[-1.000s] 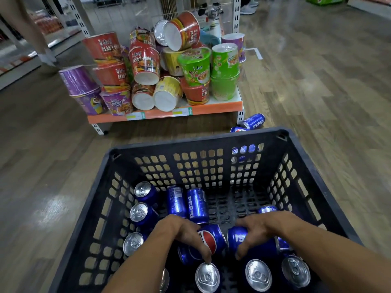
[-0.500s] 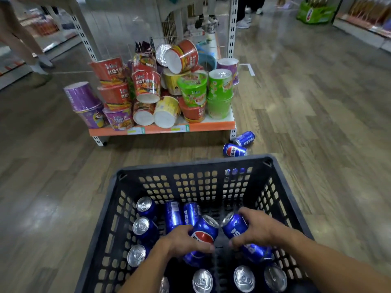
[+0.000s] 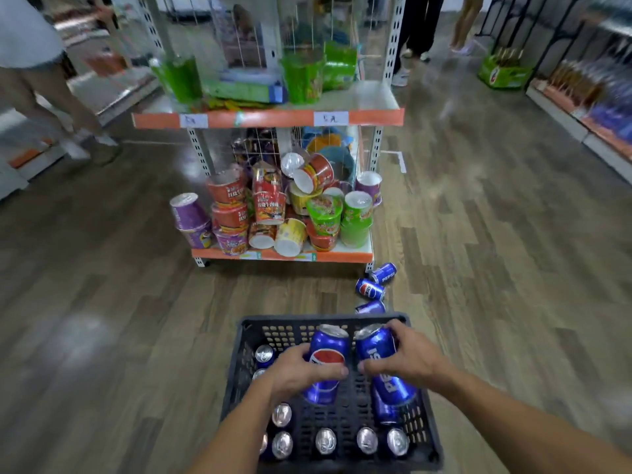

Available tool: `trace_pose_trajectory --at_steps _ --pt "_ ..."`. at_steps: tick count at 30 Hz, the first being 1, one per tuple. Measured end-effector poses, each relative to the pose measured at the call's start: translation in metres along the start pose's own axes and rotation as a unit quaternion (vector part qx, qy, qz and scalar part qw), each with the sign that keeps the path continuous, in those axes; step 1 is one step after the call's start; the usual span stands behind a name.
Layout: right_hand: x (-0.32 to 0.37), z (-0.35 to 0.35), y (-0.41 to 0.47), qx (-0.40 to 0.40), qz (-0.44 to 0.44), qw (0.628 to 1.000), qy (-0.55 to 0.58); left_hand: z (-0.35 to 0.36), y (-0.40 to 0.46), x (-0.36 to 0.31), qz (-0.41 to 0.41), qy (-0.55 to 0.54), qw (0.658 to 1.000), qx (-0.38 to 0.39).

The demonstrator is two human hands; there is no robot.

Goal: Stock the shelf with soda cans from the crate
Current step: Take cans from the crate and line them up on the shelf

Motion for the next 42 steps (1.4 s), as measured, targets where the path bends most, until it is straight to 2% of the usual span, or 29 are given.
trace_pose_trajectory --at_steps 10,15,20,31,39,42 --pt "0.225 -0.132 -0.085 -0.069 -0.065 0.993 0.07 -0.085 -0.185 -0.199 0.1 0.029 0.993 -0.057" --pt "0.316 -0.179 -0.121 -0.092 -0.107 0.979 0.147 -0.121 -0.266 -0.271 0.141 0.039 0.985 -0.091" --pt "0.395 -0.213 -0.16 -0.097 -0.154 0.963 0.198 -0.141 -0.33 -0.327 0.181 0.021 0.979 -0.092" --pt "0.505 -0.261 -0.179 -0.074 -0.257 0.926 0.266 -0.178 -0.417 -0.429 0.254 0.045 0.955 -0.147" --pt "0.55 -0.287 -0.151 0.06 -0.27 0.914 0.296 -0.202 -0.422 -0.472 0.277 0.026 0.947 -0.159" --pt "0.563 -0.293 -0.138 0.082 -0.278 0.915 0.279 -0.214 -0.416 -0.479 0.277 0.017 0.945 -0.175"
Point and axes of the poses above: each hand's wrist, its own y-axis towards the middle knuckle, its own z-axis out of the palm, x = y × z, the point moved 3 cm from there along y, towards the middle knuckle, and after that the axes turned 5 degrees about -z, right-handed, at the moved point
